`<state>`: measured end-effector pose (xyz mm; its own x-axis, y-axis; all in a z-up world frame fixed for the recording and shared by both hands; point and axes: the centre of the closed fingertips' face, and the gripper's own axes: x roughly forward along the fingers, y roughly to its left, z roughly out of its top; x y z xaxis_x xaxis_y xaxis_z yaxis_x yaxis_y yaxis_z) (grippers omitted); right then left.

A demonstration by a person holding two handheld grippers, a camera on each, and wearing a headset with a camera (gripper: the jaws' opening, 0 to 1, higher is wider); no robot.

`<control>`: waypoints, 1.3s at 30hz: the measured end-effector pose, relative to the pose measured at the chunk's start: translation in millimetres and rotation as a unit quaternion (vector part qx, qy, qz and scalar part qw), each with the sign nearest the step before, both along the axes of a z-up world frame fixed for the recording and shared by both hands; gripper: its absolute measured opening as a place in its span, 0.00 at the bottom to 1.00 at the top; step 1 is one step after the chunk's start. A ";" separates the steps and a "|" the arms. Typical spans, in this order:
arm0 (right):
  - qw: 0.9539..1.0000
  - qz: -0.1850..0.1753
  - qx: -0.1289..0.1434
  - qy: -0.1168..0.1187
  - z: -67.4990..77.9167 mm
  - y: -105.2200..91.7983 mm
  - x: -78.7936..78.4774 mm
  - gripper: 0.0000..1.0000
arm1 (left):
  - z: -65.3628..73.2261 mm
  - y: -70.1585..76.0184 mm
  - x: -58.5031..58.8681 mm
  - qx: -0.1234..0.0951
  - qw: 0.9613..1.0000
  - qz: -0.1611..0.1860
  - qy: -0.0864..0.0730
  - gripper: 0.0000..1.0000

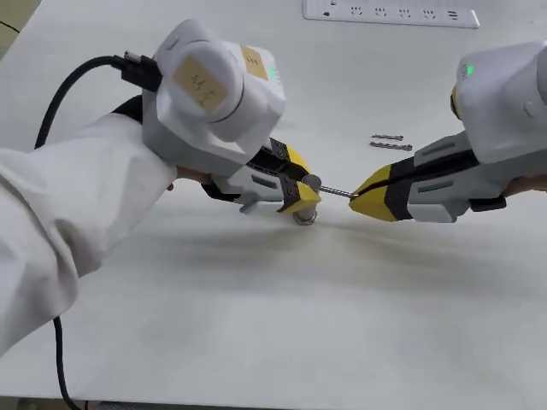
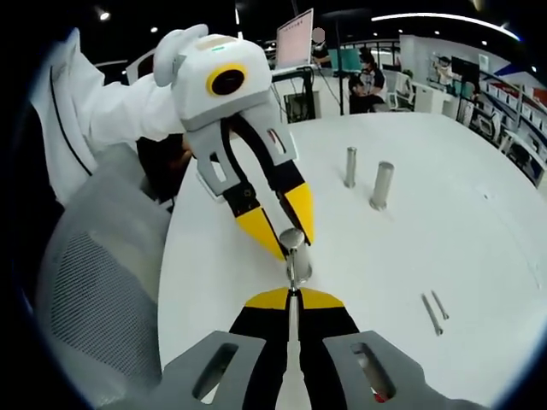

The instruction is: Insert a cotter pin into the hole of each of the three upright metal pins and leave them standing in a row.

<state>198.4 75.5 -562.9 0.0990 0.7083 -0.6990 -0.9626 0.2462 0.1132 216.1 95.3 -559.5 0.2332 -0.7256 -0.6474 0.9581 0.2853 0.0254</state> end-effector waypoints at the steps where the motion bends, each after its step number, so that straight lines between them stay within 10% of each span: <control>1: 1.000 0.004 0.001 -0.003 -0.9 2.7 -0.4 0.00 | 0.1 0.0 -0.4 0.000 1.000 -0.002 -0.001 0.10; 39: 0.995 0.084 -0.017 -0.047 -1.7 24.3 15.7 0.00 | -0.2 1.5 -1.5 0.005 1.000 -0.013 -0.025 0.10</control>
